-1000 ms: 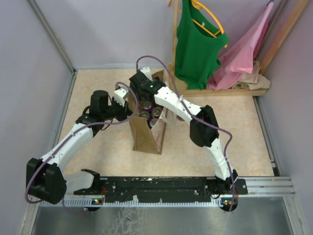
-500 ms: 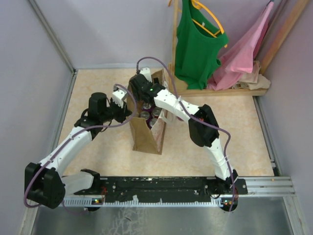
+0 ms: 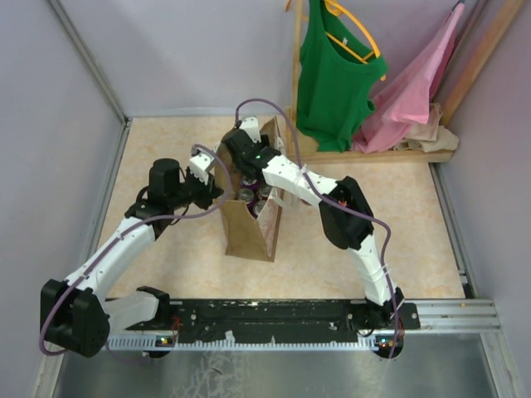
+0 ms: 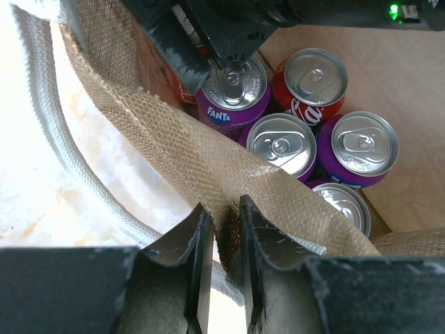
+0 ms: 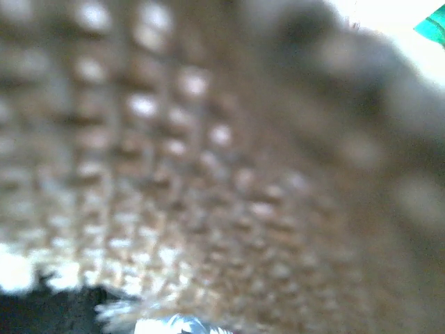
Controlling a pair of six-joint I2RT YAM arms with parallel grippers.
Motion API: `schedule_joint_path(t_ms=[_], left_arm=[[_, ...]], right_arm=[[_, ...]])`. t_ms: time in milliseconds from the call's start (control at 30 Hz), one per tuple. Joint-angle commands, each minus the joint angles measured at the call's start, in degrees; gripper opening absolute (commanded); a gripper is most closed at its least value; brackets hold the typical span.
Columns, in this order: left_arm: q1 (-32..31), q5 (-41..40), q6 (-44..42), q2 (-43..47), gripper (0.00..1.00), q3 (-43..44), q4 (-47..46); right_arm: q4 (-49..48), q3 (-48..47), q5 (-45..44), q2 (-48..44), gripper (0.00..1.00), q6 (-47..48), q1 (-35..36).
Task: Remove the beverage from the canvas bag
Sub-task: Take out the drink from the canvas bag.
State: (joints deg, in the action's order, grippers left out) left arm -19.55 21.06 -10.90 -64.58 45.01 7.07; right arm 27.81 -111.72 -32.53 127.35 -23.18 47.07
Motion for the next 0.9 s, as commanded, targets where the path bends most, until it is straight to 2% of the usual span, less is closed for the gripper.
schedule_joint_path(t_ms=[0,67,133,300,500,867], left_arm=[[-0.33,3.02,-0.73,0.81,0.26,-1.88,4.38],[-0.37,3.02,-0.77,1.05,0.26,-1.79,4.37],[-0.39,2.91,-1.07,1.27,0.26,-1.69,4.27],[-0.39,1.35,-0.97,1.21,0.10,-1.27,4.98],[-0.38,-0.01,-0.32,3.46,0.01,-2.53,5.15],[-0.40,-0.64,-1.24,5.69,0.01,-1.37,5.50]], right_arm=[[3.73,2.93,2.71,0.09,0.57,-1.80,-0.29],[3.82,2.93,3.16,-0.03,0.34,-1.18,-0.31],[3.83,2.58,3.25,-0.27,0.02,-0.36,-0.31],[2.14,1.53,3.82,-3.16,0.00,3.14,-0.31],[1.26,-2.05,4.53,-7.44,0.00,5.39,-0.22],[-1.70,-4.50,6.80,-14.83,0.00,7.55,0.66]])
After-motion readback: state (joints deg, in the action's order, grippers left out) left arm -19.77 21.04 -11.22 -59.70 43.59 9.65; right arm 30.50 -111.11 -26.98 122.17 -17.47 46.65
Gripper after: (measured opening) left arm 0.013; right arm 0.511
